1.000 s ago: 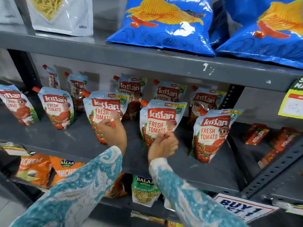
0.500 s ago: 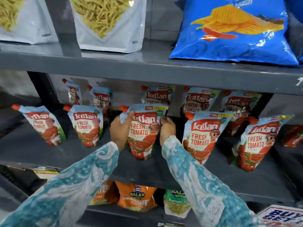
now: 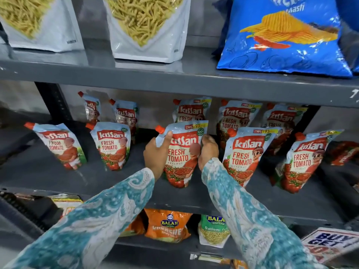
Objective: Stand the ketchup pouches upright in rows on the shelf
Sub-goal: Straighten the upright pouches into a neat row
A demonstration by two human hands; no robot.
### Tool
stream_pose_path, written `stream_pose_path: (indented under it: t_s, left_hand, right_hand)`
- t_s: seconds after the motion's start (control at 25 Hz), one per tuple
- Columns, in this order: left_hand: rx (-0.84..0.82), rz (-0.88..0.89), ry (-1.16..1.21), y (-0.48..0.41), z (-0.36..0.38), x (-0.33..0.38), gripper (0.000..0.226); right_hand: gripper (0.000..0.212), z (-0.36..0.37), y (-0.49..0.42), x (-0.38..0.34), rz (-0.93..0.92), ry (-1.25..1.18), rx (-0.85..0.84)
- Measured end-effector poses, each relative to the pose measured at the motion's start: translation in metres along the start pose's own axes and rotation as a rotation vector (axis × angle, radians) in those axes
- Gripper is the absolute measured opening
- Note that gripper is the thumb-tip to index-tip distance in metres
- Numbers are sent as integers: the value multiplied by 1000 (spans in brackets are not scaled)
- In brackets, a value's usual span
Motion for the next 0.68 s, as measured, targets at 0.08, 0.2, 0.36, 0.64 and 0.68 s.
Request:
stream_pose_path:
  t_s: [0.08, 0.2, 0.36, 0.64, 0.68]
  left_hand:
    - [-17, -9, 8, 5, 1, 3, 52]
    - [-72, -26, 31, 6, 4, 0, 52]
    - [80, 33, 17, 7, -24, -14, 43]
    - [545, -228, -16, -50, -141, -68, 64]
    - [459, -183, -32, -66, -152, -70, 66]
  right_hand:
    - [26, -1, 3, -3, 9, 7, 31]
    - [30, -8, 8, -7, -17, 98, 91]
    - [39, -21, 44, 9, -178, 511, 417]
    - [42, 82, 98, 106, -538, 874, -300]
    - [38, 104, 89, 118, -503, 909, -296]
Point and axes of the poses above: each hand's wrist, its own y-axis away from the middle knuckle, its own z-axis out of the palm, x = y × z, the point moved 4 cm from there along -y, towards the middle knuckle, and after that the axes turned 12 degrees about -y, right-handed, at the moved point
